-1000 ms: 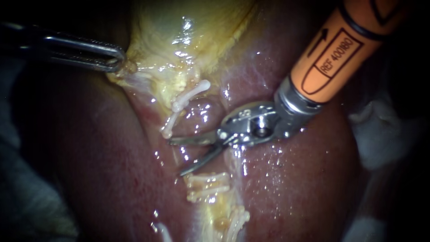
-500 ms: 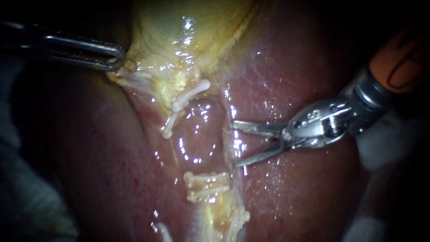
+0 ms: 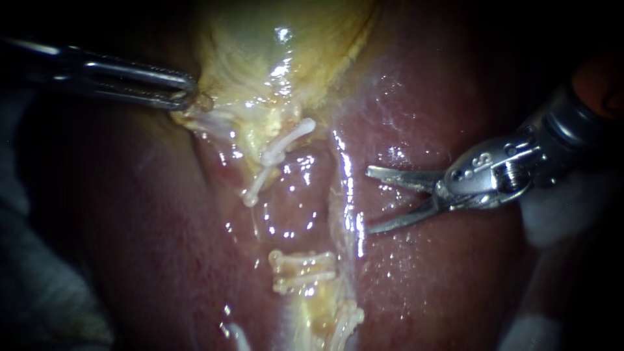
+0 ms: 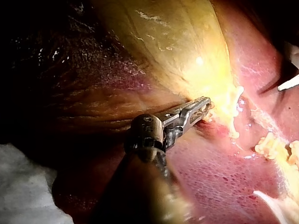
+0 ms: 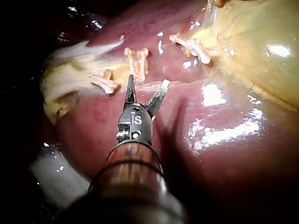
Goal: Go back from the cut right tube
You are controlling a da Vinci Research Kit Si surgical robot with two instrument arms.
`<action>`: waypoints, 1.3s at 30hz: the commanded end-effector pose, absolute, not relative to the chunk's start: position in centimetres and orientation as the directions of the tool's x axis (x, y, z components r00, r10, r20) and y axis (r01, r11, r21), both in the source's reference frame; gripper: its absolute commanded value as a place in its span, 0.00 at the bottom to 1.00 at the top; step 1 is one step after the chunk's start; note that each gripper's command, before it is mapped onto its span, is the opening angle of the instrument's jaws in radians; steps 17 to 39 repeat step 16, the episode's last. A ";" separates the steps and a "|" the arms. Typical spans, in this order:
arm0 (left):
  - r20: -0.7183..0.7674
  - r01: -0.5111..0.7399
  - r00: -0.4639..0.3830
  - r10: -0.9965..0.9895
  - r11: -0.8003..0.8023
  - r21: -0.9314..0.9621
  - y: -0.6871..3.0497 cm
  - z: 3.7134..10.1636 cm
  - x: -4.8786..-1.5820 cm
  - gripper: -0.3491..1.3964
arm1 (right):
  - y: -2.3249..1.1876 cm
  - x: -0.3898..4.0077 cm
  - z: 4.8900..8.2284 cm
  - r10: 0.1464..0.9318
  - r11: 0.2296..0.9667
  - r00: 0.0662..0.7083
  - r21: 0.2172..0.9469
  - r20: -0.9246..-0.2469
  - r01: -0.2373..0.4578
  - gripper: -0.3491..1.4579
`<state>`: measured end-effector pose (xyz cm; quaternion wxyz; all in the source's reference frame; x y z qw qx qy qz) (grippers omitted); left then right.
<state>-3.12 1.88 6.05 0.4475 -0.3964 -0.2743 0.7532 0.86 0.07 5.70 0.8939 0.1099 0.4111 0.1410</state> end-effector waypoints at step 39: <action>-0.351 -0.450 -0.291 0.890 -0.451 -0.771 1.86 6.17 -3.16 0.00 | 0.06 0.86 5.70 0.342 0.935 0.619 0.323 -0.707 -0.147 0.99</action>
